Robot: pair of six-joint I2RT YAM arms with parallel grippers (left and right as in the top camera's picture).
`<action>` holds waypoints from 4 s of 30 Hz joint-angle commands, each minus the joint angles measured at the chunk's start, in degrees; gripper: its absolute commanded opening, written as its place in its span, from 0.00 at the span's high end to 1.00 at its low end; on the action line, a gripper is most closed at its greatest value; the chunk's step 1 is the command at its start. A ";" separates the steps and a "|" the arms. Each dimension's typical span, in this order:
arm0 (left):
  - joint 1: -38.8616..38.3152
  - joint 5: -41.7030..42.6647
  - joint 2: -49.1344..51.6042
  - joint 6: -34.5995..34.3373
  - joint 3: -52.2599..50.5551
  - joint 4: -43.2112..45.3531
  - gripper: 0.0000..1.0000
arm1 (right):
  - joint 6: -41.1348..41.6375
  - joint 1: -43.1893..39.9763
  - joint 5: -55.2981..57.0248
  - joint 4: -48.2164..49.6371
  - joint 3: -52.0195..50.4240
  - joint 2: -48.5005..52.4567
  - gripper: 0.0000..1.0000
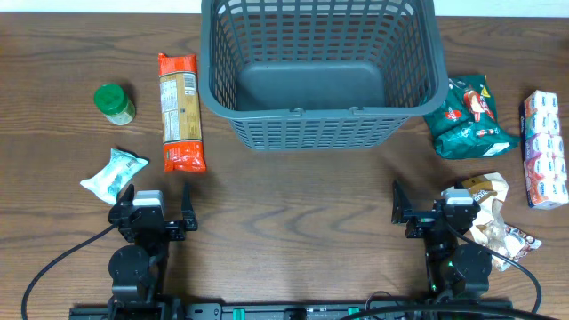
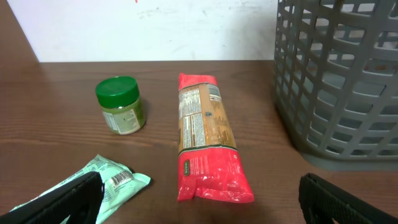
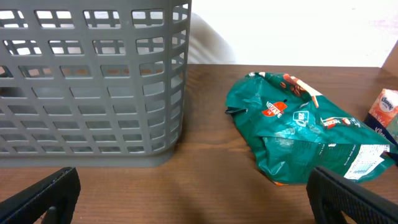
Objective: Pack container
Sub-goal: 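Move the right gripper toward the green Nescafe bag, then grasp the green Nescafe bag with the right gripper and lift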
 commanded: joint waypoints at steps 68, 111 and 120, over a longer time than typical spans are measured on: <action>0.28 0.61 -0.39 0.39 -1.44 -0.52 0.01 | 2.56 0.87 -2.67 -0.09 0.76 -0.42 0.01; 0.28 0.61 -0.39 0.39 -1.44 -0.50 0.01 | -13.55 -27.23 -14.10 -69.51 132.26 115.25 0.01; 0.28 0.61 -0.39 0.39 -1.44 -0.50 0.01 | -24.57 -26.64 -15.69 -73.00 132.08 123.95 0.01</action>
